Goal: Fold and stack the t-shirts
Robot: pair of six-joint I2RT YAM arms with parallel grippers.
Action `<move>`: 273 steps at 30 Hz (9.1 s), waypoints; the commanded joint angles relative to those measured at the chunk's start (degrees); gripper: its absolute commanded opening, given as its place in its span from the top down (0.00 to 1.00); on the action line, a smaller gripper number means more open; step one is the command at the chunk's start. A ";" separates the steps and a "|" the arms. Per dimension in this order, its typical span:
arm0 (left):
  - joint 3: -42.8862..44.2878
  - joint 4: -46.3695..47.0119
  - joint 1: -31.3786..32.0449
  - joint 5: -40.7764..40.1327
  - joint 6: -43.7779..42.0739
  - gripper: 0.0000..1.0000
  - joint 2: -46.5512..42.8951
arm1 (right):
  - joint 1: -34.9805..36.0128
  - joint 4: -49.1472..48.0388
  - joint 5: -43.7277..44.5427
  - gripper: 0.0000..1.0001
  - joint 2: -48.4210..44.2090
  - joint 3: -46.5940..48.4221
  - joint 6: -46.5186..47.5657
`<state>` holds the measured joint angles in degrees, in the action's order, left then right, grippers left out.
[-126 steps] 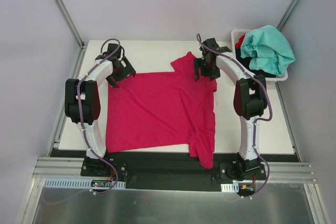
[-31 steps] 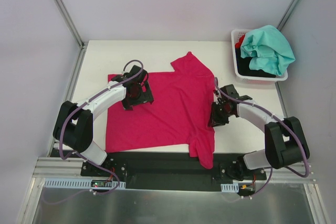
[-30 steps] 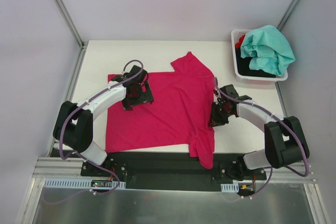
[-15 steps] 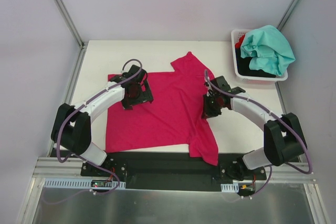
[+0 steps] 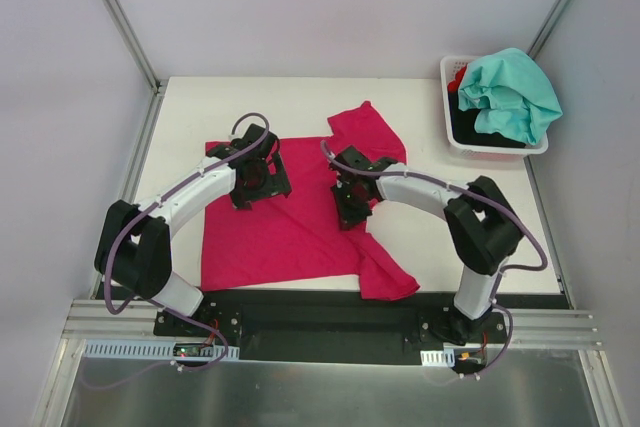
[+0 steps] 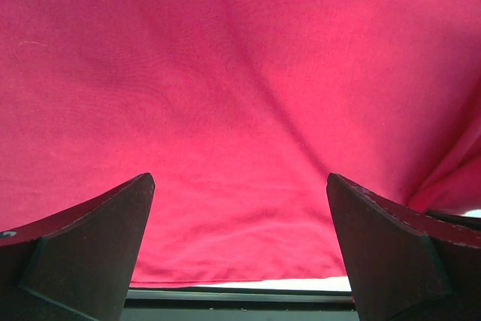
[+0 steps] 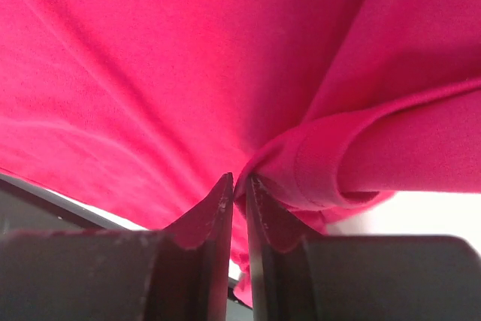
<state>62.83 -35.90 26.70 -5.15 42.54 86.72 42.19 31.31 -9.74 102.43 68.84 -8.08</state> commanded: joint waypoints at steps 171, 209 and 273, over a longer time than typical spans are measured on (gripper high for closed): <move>-9.92 0.57 8.90 3.39 3.33 0.01 -9.81 | -10.91 1.12 0.95 0.64 -11.64 -8.45 6.14; -13.52 1.36 8.99 4.00 3.33 0.01 -15.17 | -6.52 22.48 16.94 0.49 -30.36 -13.30 3.24; -12.46 -1.72 20.59 -0.48 10.28 0.01 -12.18 | 28.92 22.74 30.92 0.99 -37.13 -16.20 -30.96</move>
<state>49.89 -36.53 47.68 -4.75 52.05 75.11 73.95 50.78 16.25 63.02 47.40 -45.54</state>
